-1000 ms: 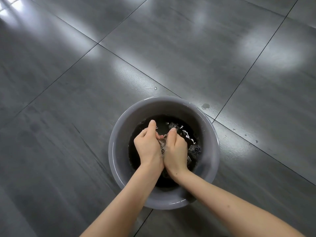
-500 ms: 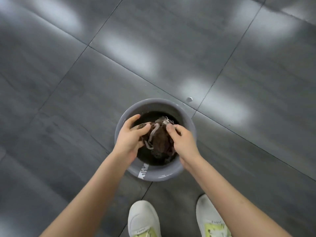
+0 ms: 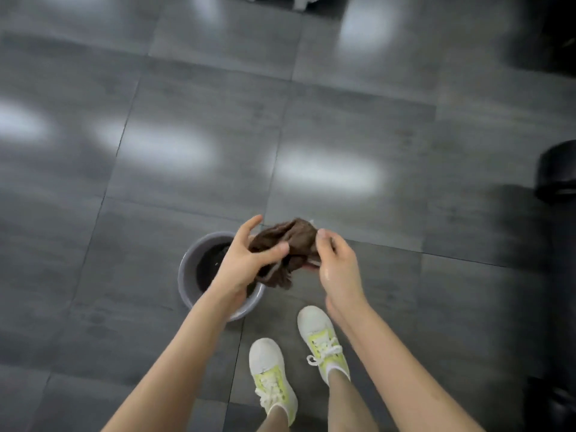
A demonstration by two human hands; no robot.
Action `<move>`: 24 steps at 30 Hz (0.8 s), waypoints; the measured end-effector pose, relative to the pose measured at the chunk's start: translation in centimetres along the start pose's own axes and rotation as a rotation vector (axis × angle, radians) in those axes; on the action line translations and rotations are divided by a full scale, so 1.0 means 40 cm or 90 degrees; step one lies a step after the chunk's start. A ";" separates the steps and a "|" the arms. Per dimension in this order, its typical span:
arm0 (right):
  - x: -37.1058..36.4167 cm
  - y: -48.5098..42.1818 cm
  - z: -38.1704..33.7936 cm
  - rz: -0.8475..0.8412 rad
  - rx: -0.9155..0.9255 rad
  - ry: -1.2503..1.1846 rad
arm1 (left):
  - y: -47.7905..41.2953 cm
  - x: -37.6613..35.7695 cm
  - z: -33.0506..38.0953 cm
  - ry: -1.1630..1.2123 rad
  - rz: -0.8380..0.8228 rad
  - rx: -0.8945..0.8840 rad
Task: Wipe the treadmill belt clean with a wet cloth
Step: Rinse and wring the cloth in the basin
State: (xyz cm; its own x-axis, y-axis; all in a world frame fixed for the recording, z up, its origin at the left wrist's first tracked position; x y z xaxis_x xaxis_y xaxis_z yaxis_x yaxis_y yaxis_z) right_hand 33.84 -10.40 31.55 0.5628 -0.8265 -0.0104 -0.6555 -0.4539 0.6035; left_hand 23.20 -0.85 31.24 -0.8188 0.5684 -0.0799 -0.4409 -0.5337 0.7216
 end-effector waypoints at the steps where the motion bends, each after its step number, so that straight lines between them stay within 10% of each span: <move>1: 0.045 0.018 -0.066 0.024 0.001 -0.041 | 0.025 -0.045 0.042 -0.027 -0.024 -0.014; 12: 0.555 0.036 -0.616 0.157 0.099 -0.148 | 0.094 -0.657 0.441 -0.400 -0.292 -0.208; 24: 0.968 -0.254 -1.048 0.316 0.106 -0.147 | -0.056 -1.250 0.827 -0.415 -0.264 -0.314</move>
State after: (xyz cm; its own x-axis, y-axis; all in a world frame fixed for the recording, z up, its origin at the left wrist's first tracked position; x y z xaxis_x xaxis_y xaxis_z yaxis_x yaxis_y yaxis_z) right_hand 83.39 -23.82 58.42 0.0544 -0.9969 0.0566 -0.8941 -0.0234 0.4473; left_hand 77.29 -7.36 56.36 -0.2568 0.9350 0.2448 -0.8828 -0.3300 0.3343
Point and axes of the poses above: each hand's wrist, its own y-axis away from the middle knuckle, its own x-axis out of the back of the hand, z = x × y, the point moved 1 cm from there along -y, towards the middle knuckle, and after that the axes turned 5 degrees about -y, right-handed, at the moved point
